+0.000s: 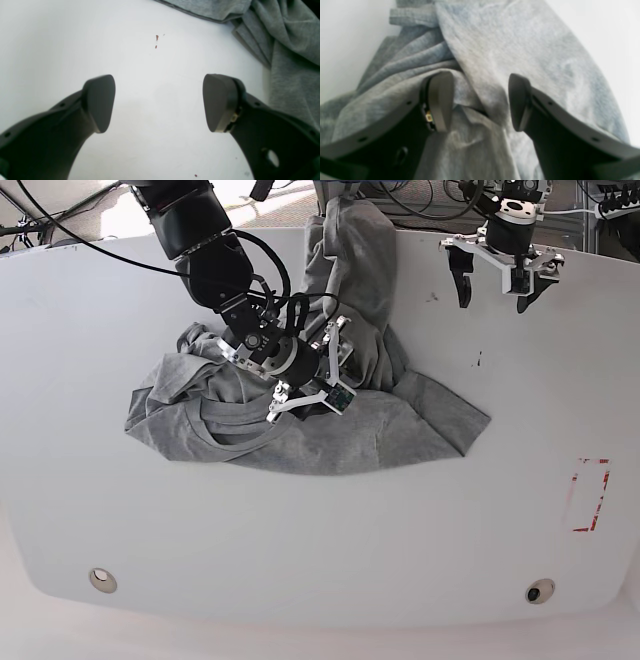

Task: Fold the T-shirt properly
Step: 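Close the right gripper on a fold of the shirt fabric, then lift the shirt with the right gripper and lower the left gripper onto it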

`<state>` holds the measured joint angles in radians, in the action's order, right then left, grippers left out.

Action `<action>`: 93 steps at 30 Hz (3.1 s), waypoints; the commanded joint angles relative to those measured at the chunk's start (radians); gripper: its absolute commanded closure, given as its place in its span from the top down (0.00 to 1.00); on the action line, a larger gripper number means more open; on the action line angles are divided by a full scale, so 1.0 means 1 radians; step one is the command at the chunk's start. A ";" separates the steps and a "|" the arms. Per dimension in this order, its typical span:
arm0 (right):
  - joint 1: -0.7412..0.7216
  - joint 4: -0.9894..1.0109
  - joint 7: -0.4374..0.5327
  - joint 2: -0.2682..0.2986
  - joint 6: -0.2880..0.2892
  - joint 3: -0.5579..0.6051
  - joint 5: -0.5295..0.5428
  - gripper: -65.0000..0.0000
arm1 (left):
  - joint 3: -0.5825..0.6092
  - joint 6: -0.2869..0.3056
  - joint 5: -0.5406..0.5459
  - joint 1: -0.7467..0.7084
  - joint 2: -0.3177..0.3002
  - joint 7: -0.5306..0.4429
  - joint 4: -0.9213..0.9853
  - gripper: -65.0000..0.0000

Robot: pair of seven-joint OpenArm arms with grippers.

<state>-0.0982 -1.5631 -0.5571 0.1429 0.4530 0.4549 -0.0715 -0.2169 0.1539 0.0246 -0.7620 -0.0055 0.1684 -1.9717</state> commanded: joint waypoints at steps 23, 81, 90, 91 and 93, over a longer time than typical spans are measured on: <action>-0.173 0.158 0.050 -0.001 0.000 -0.071 0.009 0.51 | -0.003 -0.003 0.005 -0.007 -0.004 -0.022 -0.016 0.79; -0.694 -0.095 -0.070 0.100 0.010 -0.179 0.011 0.00 | 0.222 -0.003 0.011 0.238 0.002 0.348 -0.016 0.79; -0.788 -0.096 -0.116 0.123 0.010 -0.179 0.011 0.00 | 0.222 -0.003 0.010 0.381 0.003 0.359 0.059 0.79; -0.791 -0.096 -0.116 0.123 0.010 -0.179 0.011 0.00 | 0.222 -0.003 0.011 0.398 0.003 0.376 0.077 0.79; -0.794 -0.095 -0.116 0.123 0.010 -0.179 0.011 0.00 | 0.222 -0.003 0.011 0.439 0.005 0.405 0.108 0.79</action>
<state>-0.8459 -1.6428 -0.6933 0.2611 0.4747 0.2825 -0.0563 0.0048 0.1539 0.0315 -0.3454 -0.0032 0.5716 -1.8732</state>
